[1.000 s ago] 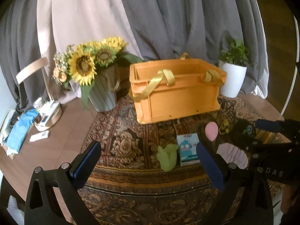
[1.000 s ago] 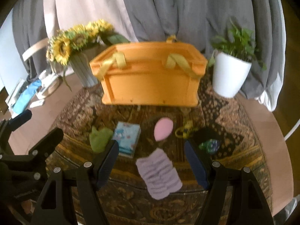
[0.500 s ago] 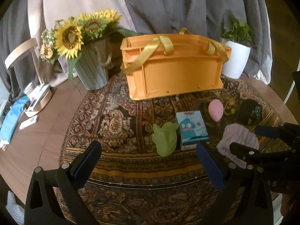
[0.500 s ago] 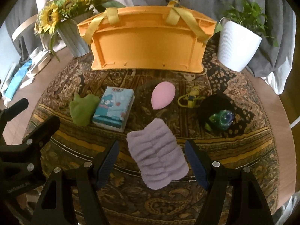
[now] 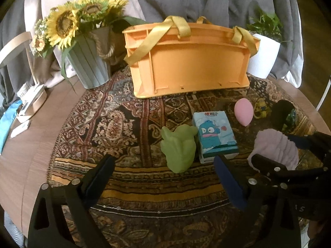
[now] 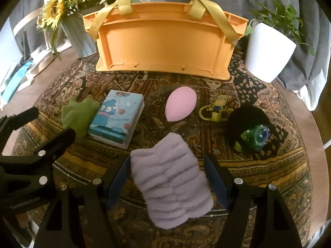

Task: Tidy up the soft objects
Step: 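Grasp the green plush with the left gripper while the right gripper grasps the lavender wristband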

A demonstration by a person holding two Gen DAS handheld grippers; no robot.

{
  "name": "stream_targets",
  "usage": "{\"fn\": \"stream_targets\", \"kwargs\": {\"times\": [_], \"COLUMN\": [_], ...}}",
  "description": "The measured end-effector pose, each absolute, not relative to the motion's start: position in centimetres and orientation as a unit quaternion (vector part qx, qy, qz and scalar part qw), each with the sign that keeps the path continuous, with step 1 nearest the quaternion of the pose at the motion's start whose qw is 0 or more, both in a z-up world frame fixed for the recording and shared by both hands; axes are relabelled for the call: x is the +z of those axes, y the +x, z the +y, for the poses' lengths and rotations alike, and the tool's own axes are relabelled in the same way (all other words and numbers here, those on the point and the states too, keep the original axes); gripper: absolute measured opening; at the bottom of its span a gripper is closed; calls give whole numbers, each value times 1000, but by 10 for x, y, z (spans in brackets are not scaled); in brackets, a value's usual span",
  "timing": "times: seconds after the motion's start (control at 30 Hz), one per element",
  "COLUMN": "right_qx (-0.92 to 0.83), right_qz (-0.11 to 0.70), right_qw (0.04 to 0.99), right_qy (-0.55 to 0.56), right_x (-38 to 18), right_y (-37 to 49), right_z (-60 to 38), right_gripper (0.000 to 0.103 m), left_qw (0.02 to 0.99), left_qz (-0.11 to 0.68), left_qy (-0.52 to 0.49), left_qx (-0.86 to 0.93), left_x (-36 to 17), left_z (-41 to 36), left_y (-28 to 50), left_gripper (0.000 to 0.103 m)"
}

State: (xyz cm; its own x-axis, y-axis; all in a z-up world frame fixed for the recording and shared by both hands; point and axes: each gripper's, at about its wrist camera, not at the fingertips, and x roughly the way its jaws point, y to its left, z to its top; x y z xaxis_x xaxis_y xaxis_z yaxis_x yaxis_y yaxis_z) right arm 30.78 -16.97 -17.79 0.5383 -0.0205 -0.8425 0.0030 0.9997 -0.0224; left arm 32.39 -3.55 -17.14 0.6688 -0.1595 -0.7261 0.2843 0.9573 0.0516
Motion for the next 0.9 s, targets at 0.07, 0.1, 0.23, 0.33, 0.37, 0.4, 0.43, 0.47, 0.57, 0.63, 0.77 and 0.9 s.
{"fn": "stream_targets", "kwargs": {"times": [0.07,0.1,0.23,0.33,0.37,0.4,0.43,0.47,0.57,0.63,0.77,0.9], "right_qx": [-7,-8,-6,-2,0,1,3,4,6,7,9,13], "right_qz": [480,479,476,471,470,470,469,468,468,468,467,465], "right_qw": [877,878,879,882,883,883,883,884,883,884,884,885], "right_qy": [-8,-8,-1,-4,-6,-9,-11,-10,-9,-6,-2,-5], "right_x": [-181,-182,-184,-183,-183,-183,-184,-184,-184,-184,-183,-181], "right_y": [310,311,312,312,312,312,312,312,311,311,313,311], "right_z": [-170,-170,-171,-169,-168,-167,-167,-166,-166,-167,-166,-165], "right_gripper": [73,73,72,68,67,65,63,62,59,57,53,50], "left_qw": [909,908,906,903,903,902,901,901,901,899,896,893], "left_qz": [392,394,400,409,410,412,414,415,415,418,424,426], "left_qy": [77,76,72,63,60,57,55,53,56,60,59,56], "left_qx": [-122,-121,-117,-116,-115,-114,-114,-115,-114,-117,-120,-131], "left_x": [-177,-179,-187,-193,-194,-196,-197,-198,-201,-204,-209,-210], "left_z": [-35,-35,-35,-35,-35,-35,-35,-35,-38,-40,-42,-43], "left_y": [327,329,334,337,337,338,339,340,343,345,351,353], "left_gripper": [94,93,88,84,82,82,79,76,66,62,53,33]}}
